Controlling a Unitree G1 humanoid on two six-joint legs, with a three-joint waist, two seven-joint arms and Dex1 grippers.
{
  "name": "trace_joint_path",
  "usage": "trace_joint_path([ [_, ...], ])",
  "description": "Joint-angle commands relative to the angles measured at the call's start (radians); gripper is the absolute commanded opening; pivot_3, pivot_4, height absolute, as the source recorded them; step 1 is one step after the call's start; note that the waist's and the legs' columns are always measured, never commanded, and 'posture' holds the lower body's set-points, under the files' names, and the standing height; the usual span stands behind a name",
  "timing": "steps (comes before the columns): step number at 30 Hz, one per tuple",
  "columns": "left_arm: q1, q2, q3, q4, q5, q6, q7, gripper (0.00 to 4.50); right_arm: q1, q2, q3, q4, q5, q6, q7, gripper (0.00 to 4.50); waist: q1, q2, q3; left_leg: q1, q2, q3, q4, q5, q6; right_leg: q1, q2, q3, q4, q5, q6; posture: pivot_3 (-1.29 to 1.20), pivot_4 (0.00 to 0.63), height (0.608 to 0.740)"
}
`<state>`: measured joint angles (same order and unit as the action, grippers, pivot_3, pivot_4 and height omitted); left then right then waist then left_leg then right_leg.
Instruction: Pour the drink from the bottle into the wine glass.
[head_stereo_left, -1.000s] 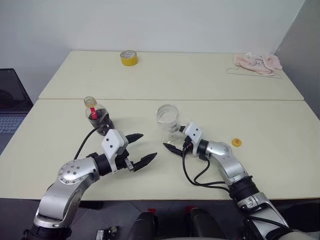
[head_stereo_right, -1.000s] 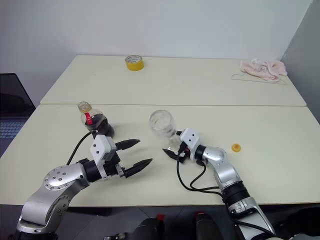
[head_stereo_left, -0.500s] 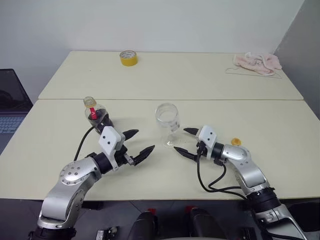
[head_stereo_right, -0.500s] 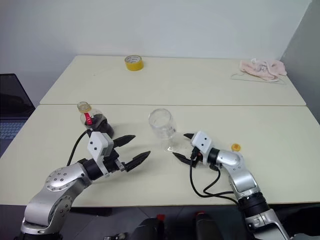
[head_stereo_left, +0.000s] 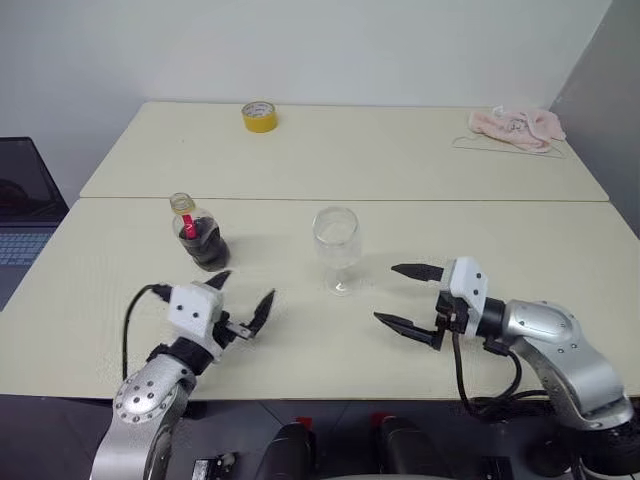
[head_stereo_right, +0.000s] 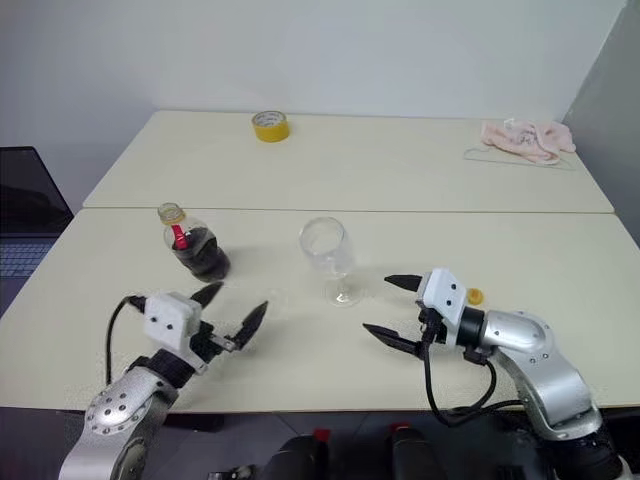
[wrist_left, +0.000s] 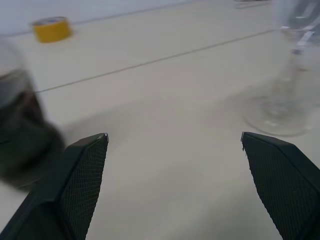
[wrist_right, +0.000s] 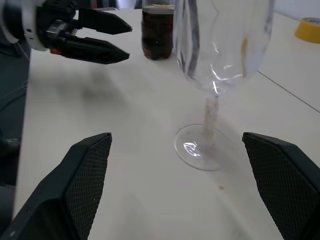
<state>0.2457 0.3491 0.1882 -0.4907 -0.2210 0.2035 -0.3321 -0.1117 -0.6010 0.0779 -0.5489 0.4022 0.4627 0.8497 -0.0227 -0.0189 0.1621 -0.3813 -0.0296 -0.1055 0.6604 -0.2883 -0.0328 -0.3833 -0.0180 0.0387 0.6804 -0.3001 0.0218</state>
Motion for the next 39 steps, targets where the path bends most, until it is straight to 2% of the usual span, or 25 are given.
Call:
trace_joint_path([
  [1,-0.006,-0.022,0.031,0.001,0.017,-0.037,0.043,4.50,-0.009,-0.021,-0.021,-0.074,0.061,0.051,-0.002,4.47,0.002,0.000,0.000,0.000,0.000,0.000,0.000,0.000,0.000,0.000,0.000,0.000,0.000,0.000,0.000,0.00,0.150,0.740],
  [6,-0.099,-0.039,0.083,0.100,0.000,-0.006,0.101,4.50,-0.044,-0.029,0.000,-0.093,0.090,0.080,0.001,4.47,0.006,0.000,0.000,0.000,-0.001,0.000,0.001,0.000,0.000,0.001,0.000,-0.001,0.000,0.000,0.000,0.00,0.150,0.740],
  [12,-0.227,0.022,0.093,0.215,0.018,0.043,0.090,4.50,-0.061,-0.026,0.032,-0.081,0.072,0.069,0.002,4.47,0.008,-0.001,0.000,0.000,-0.001,-0.001,0.001,0.000,0.000,0.001,0.000,-0.001,0.000,0.000,0.000,0.00,0.150,0.740],
  [19,-0.292,0.084,0.103,0.300,0.032,0.047,0.078,4.50,-0.066,-0.026,0.042,-0.084,0.059,0.053,-0.004,4.47,0.008,-0.001,0.000,0.000,-0.001,-0.001,0.000,0.000,0.000,0.000,0.000,-0.001,0.000,0.000,0.000,0.00,0.150,0.740],
  [22,-0.319,0.101,0.099,0.349,0.040,0.032,0.067,4.50,-0.077,-0.015,0.020,-0.095,0.075,0.062,-0.027,4.47,0.008,-0.001,0.000,0.000,-0.001,-0.001,0.000,0.000,0.000,0.000,0.000,-0.001,0.000,0.000,0.000,0.00,0.150,0.740],
  [32,-0.407,0.128,0.085,0.517,0.063,-0.033,0.023,4.50,-0.133,-0.014,-0.095,-0.157,0.278,0.203,-0.093,4.47,0.009,-0.001,0.000,0.000,-0.001,-0.001,0.000,0.000,0.000,0.000,0.000,-0.001,0.000,0.000,0.000,0.00,0.150,0.740],
  [39,-0.464,0.140,0.048,0.627,0.085,-0.086,-0.023,4.50,-0.177,-0.057,-0.111,-0.172,0.303,0.227,-0.109,4.47,0.008,-0.001,0.000,-0.001,-0.001,-0.001,0.000,0.000,0.000,-0.001,0.000,-0.001,0.000,0.000,0.000,0.00,0.150,0.740],
])
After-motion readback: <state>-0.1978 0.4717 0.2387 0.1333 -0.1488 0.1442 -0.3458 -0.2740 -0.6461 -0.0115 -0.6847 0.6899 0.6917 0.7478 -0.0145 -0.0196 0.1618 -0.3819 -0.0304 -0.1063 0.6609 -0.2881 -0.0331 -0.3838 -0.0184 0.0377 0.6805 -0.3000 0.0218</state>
